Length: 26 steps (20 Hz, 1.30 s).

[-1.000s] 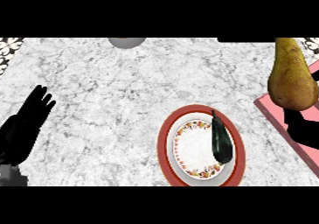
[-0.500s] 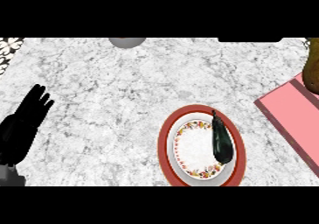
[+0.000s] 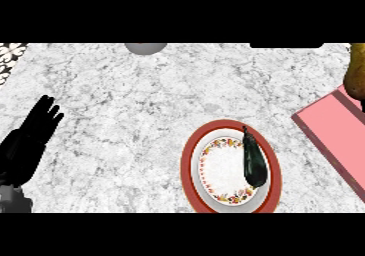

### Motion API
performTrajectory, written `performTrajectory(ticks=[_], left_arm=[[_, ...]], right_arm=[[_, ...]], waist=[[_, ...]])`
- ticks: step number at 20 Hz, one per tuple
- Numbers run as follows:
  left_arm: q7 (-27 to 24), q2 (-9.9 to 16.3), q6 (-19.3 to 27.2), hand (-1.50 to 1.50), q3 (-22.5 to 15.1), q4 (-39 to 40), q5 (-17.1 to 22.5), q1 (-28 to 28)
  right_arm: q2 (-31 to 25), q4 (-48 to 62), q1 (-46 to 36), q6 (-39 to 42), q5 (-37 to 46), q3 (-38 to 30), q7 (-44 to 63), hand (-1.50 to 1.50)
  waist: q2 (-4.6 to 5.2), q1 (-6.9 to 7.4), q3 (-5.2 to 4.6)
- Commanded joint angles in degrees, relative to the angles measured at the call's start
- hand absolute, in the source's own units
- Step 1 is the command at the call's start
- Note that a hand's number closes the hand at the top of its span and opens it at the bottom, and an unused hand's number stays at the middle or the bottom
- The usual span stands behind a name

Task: Pick the pear from the plate and place it in the cardboard box

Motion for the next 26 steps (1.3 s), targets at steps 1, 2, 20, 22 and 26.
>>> performTrajectory(ticks=[1, 2, 20, 22, 26], left_arm=[[1.27, -0.36, 1.12, 0.00, 0.43, -1.42, -0.01, -0.14], [0.99, -0.80, 0.56, 0.00, -0.44, -2.32, -0.16, 0.74], [-1.92, -0.17, -1.50, 0.00, 1.22, 0.84, 0.31, 2.36], [2.22, -1.59, 0.45, 0.00, -0.59, -3.32, 0.39, 1.09], [-0.53, 0.73, -0.97, 0.00, 2.32, 0.73, 0.74, 0.49]], right_arm=[[-0.57, 4.22, 3.77, -3.69, -3.27, -2.97, -4.40, 1.50], [0.60, 8.65, 1.03, -4.20, -1.44, -0.28, -2.56, 1.50], [9.21, 11.65, 6.22, -18.22, -20.17, -15.15, -10.96, -1.50], [11.57, 12.03, 4.59, -20.73, -21.90, -16.80, -8.61, -1.50], [6.57, 7.29, 5.51, -13.85, -33.25, -23.98, -6.83, -1.50]], waist=[[-0.08, -0.10, 0.00], [-0.03, 0.21, -0.01], [-0.40, -0.68, 0.04], [-0.35, -0.21, 0.08], [-0.27, -0.91, -0.02]])
